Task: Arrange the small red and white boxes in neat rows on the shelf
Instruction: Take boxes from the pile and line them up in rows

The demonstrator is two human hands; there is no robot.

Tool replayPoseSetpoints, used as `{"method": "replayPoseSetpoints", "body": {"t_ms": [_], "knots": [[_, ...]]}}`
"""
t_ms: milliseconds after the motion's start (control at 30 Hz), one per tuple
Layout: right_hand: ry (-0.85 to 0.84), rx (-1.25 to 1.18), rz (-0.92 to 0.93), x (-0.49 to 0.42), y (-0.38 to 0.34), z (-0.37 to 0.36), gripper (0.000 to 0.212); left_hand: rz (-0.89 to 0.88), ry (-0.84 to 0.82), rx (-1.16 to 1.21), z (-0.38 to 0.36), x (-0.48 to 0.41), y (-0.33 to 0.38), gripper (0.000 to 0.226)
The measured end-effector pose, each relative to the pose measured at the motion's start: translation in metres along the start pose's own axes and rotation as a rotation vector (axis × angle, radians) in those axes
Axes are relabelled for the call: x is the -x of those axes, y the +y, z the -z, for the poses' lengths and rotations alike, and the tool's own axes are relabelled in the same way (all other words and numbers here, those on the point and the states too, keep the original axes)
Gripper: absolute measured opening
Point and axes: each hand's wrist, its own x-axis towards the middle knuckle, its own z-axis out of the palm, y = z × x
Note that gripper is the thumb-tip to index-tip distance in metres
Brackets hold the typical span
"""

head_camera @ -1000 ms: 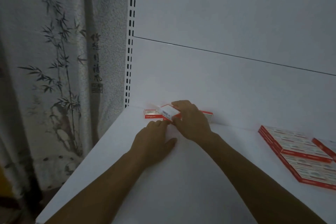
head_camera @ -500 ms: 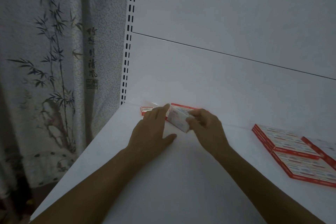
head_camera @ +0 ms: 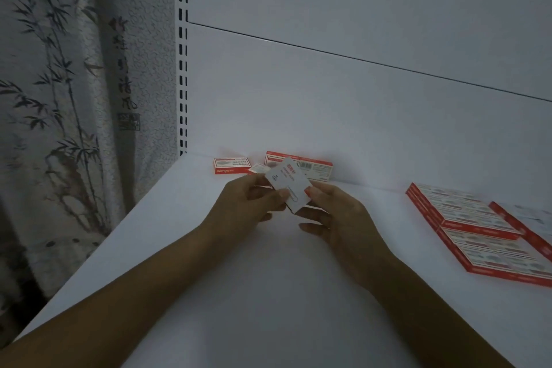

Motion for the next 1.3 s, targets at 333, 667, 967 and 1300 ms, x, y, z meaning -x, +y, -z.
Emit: {"method": "replayPoseSetpoints", "body": {"t_ms": [333,667,967,1300], "knots": [[0.030,0.562,0.315,0.005,0.009,-0.010,0.066,0.098,0.027,0.194,0.003,-0.002,0.001,0.022],[0.030,0.703,0.509,0.006,-0.005,0.001,0.047,-0.079,-0.115,0.070,-0.004,0.016,0.017,0.043],[0.126,1.061,0.571,0.051,-0.060,0.073,0.062,-0.237,-0.049,-0.123,-0.083,0.025,0.057,0.028],[0.276,1.039,0.447,0.106,-0.074,0.241,0.066,-0.277,-0.204,-0.041,-0.264,0.022,0.075,0.030]]}}
